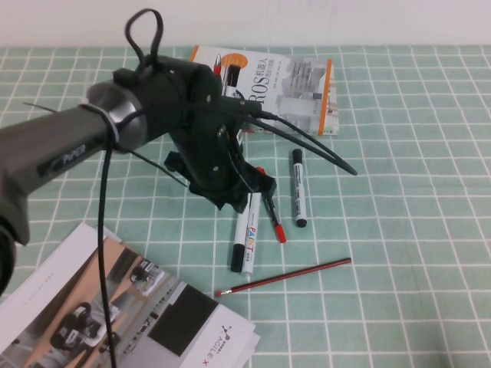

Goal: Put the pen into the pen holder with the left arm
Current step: Pick up the pen on the table

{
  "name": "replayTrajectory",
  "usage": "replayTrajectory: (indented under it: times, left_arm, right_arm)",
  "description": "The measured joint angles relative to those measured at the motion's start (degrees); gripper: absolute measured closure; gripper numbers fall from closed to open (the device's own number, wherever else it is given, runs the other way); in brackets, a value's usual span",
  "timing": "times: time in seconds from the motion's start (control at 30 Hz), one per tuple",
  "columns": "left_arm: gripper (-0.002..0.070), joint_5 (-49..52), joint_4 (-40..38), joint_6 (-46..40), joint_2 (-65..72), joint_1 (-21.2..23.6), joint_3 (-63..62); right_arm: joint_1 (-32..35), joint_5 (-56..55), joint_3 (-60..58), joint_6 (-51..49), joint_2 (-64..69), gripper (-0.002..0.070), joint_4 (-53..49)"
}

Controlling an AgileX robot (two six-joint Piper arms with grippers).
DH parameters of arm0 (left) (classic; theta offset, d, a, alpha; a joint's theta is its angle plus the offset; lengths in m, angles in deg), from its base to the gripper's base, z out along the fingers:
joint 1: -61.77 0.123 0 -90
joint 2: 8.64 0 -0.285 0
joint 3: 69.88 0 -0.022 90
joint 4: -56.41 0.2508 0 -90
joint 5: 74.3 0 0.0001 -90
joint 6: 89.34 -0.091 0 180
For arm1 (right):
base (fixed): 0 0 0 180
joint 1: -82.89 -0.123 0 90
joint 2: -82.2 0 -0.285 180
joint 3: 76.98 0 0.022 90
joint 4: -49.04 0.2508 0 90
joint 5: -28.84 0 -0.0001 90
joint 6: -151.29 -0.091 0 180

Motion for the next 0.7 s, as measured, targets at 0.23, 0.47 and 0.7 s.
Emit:
replayTrajectory:
  times: [0.23,0.47,0.7]
  left_arm:
    - [0.0368,0.1,0.0,3.5,2.2,0.0,-0.3]
    - [0.0365,-0.8,0.8,3.8,3.6,0.0,-0.3]
    - [0.0366,-2.1,0.9,3.9,4.5,0.0,-0.6]
  right_arm:
    - [0.0,0.0,0.0,0.0,0.0,0.0696,0.0]
    - [0.0,0.0,0.0,0.0,0.0,0.0696,0.0]
    - [0.0,0.0,0.0,0.0,0.0,0.0696,0.0]
